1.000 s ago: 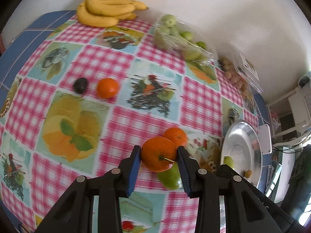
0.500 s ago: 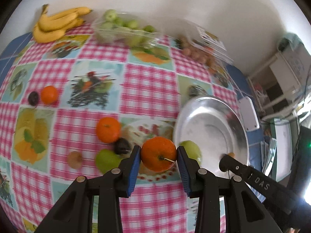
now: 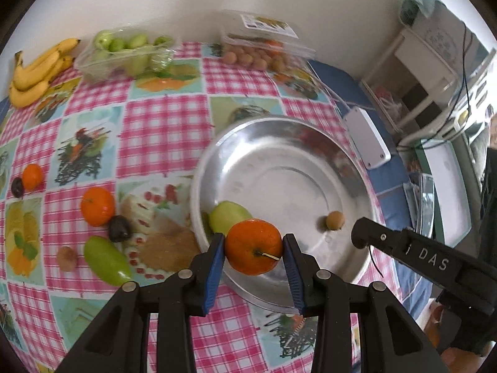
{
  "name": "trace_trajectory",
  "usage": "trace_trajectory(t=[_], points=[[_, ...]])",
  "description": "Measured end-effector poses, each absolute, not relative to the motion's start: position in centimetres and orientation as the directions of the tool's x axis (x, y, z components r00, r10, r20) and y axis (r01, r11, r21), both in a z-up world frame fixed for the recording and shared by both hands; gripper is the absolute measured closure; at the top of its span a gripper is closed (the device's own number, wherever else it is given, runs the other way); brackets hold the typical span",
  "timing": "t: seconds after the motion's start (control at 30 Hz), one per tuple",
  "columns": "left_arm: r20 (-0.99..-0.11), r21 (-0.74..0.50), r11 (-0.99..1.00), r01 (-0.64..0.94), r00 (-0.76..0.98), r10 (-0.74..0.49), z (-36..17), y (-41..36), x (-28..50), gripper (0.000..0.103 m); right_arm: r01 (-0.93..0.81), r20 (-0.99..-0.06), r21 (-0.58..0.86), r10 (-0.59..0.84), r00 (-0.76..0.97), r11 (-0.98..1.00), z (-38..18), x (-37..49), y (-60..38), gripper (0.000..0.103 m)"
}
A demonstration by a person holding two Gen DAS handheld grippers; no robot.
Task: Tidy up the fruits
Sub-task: 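Carry the tangerine and the dark cherry over the metal bowl, then open the left tool to drop the tangerine while the right tool releases the cherry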
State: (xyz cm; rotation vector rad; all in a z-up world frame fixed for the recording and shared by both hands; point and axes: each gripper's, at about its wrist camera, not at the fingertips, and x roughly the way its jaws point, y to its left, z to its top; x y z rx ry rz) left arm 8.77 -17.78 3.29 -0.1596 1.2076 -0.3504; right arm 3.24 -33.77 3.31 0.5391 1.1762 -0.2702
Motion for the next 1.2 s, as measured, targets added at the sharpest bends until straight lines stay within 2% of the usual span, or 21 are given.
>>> trace_trajectory(t=[0.6, 1.03, 1.2], points=[[-0.934, -0.200, 0.949, 0.243, 0.247, -0.260, 0.4, -20.9, 7.4, 0.063, 0.476, -0.961, 0.234, 0.126, 0.247, 0.848, -0.7, 3.4, -33.4, 0.078], [-0.940, -0.176, 0.948, 0.264, 0.243, -0.242, -0.2, -21.6, 7.5, 0.061, 0.475, -0.963, 0.228, 0.125, 0.238, 0.850, -0.7, 3.8, -33.2, 0.078], [-0.939, -0.176, 0.948, 0.266, 0.243, -0.243, 0.0, -21.5, 7.5, 0.057, 0.473, -0.963, 0.230, 0.129, 0.236, 0.851, -0.6, 3.7, -33.2, 0.078]])
